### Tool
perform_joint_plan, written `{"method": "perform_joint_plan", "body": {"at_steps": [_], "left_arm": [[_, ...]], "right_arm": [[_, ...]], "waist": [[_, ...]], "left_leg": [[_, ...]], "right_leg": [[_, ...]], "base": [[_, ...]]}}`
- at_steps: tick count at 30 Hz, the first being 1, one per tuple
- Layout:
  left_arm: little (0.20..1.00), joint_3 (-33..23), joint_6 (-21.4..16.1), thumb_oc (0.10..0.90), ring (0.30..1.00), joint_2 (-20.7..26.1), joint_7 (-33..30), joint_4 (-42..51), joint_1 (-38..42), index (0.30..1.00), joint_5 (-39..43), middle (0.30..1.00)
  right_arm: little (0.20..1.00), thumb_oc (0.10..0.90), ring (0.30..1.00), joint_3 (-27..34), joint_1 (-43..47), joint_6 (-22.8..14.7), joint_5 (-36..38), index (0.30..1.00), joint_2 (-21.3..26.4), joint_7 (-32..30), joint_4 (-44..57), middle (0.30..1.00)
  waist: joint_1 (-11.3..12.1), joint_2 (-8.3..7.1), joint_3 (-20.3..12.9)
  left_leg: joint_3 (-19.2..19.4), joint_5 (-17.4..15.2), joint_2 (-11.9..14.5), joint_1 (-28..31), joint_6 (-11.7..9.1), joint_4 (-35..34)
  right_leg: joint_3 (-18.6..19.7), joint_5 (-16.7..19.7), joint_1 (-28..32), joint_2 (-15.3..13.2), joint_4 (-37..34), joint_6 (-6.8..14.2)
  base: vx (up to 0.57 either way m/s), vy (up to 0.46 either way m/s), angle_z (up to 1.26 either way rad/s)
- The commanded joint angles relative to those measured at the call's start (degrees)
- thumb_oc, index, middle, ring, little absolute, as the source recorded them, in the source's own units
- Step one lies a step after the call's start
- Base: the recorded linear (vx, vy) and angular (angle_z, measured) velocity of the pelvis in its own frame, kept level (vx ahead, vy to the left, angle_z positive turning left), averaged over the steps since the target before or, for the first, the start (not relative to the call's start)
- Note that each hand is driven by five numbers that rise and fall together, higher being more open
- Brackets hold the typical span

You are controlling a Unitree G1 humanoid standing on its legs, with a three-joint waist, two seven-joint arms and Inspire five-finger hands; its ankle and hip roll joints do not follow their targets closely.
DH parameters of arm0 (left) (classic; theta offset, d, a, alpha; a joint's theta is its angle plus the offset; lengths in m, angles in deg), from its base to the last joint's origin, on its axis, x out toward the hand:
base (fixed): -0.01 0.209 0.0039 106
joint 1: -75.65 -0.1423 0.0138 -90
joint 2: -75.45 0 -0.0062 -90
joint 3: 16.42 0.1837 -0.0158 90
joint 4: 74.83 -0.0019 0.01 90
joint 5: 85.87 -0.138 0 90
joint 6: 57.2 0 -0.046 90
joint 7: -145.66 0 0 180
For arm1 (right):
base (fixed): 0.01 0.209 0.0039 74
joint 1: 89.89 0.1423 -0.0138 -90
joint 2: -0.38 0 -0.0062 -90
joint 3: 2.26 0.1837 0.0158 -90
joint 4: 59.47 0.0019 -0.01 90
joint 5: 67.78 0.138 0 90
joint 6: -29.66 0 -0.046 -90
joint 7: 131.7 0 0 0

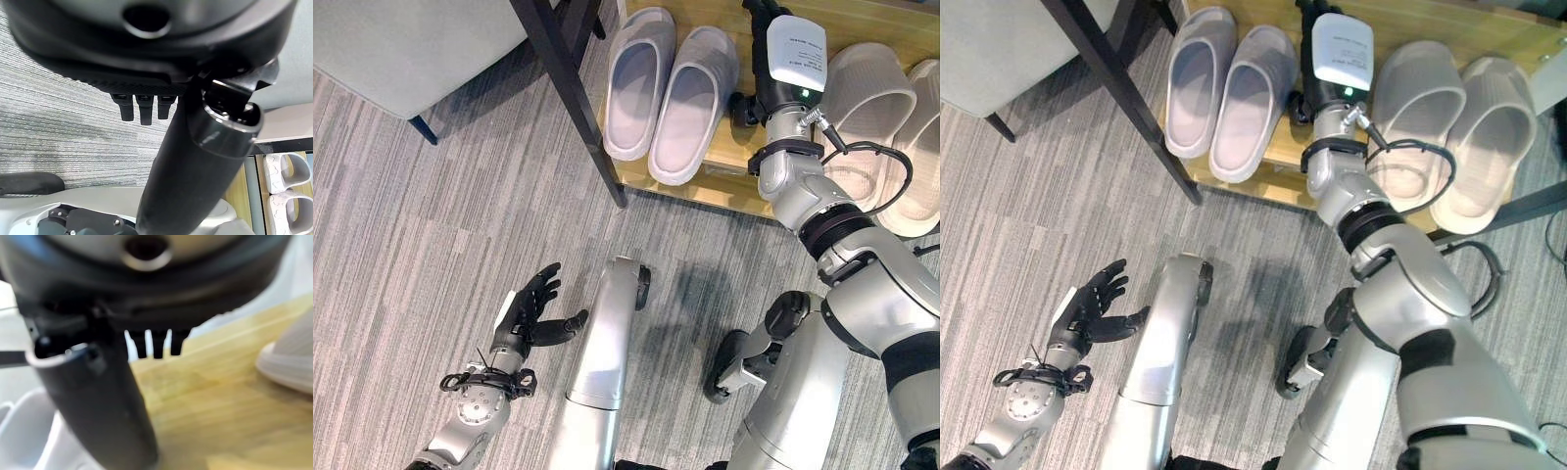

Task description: Arrange the slippers neatly on the shoe rack.

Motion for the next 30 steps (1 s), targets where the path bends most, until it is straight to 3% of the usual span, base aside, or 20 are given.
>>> {"method": "perform_joint_plan", "body": {"at_steps": [1, 10, 19, 20, 24, 25, 30], "left_arm": [[0.900, 0.3, -5.7, 0.800, 0.900, 1.3, -0.4, 8.9, 1.1, 0.900, -0.5, 0.900], [0.900, -1.2, -5.1, 0.800, 0.900, 1.4, -0.4, 9.4, -1.4, 0.900, -0.7, 0.900], [0.900, -4.3, -4.3, 0.800, 0.900, 1.2, -0.6, 9.9, -5.3, 0.900, -1.4, 0.900], [0.900, -6.0, -4.0, 0.800, 0.900, 0.7, -0.8, 10.0, -6.9, 0.900, -1.6, 0.900], [0.900, -8.2, -3.7, 0.800, 0.900, 0.3, -0.9, 10.6, -9.1, 0.900, -1.8, 0.900], [0.900, -9.6, -3.6, 0.800, 0.900, 0.3, -0.9, 11.2, -11.0, 0.900, -2.2, 0.900], [0.900, -10.8, -3.4, 0.800, 0.900, 0.0, -1.2, 11.8, -12.3, 0.900, -2.4, 0.900]], "right_arm": [[0.900, 0.800, 0.900, -2.5, 12.0, -3.5, -0.2, 0.900, 0.5, -3.4, 2.5, 0.900], [0.900, 0.800, 0.900, -0.3, 7.7, -3.4, -1.6, 0.900, 4.8, -3.1, 11.0, 0.900], [0.900, 0.800, 0.900, 4.7, 1.1, -4.7, -3.7, 0.900, 10.9, -3.2, 27.3, 0.900], [0.900, 0.800, 0.900, 7.8, -2.9, -6.1, -3.4, 0.900, 13.5, -3.5, 35.5, 0.900], [0.900, 0.800, 0.900, 12.2, -8.4, -7.9, -4.0, 0.900, 16.5, -3.6, 45.2, 0.900], [0.900, 0.800, 0.900, 16.2, -14.1, -9.7, -3.8, 0.900, 18.2, -2.6, 52.9, 0.900], [0.900, 0.800, 0.900, 19.8, -22.1, -13.6, 1.2, 0.900, 17.8, 0.6, 61.5, 0.900]], "waist": [[3.5, 0.77, -2.1], [2.4, 1.21, -2.1], [-0.1, 0.87, -2.1], [-1.3, 0.29, -2.1], [-2.8, -0.56, -2.1], [-3.6, -0.95, -2.1], [-4.3, -0.87, -2.1]], "left_leg": [[0.4, 1.2, -2.6, -4.7, 3.2, -6.3], [0.1, 1.0, -2.0, -4.7, 3.2, -5.0], [0.4, 1.9, -1.2, -4.7, 3.5, -4.5], [0.7, 2.3, -1.0, -4.7, 3.6, -4.7], [0.9, 2.9, -0.8, -4.7, 3.5, -4.8], [0.9, 3.3, -0.8, -4.7, 3.5, -4.6], [0.6, 3.7, -0.6, -4.7, 3.7, -4.2]], "right_leg": [[4.1, 0.6, 1.2, 0.3, 3.1, -3.4], [3.6, 0.1, 1.2, 1.0, 3.0, -3.1], [3.5, -0.3, 1.2, 1.5, 2.8, -2.9], [3.5, -0.2, 1.2, 1.7, 2.6, -3.0], [3.4, -0.2, 1.2, 1.8, 2.5, -3.2], [3.3, -0.3, 1.2, 2.0, 2.4, -3.2], [3.0, 0.1, 1.2, 2.3, 1.9, -2.9]], "base": [[0.00, 0.000, 0.00], [0.00, 0.022, -0.03], [-0.03, 0.024, -0.08], [-0.04, -0.004, -0.04], [-0.05, -0.013, -0.04], [-0.05, -0.010, -0.05], [-0.04, 0.010, -0.10]]}}
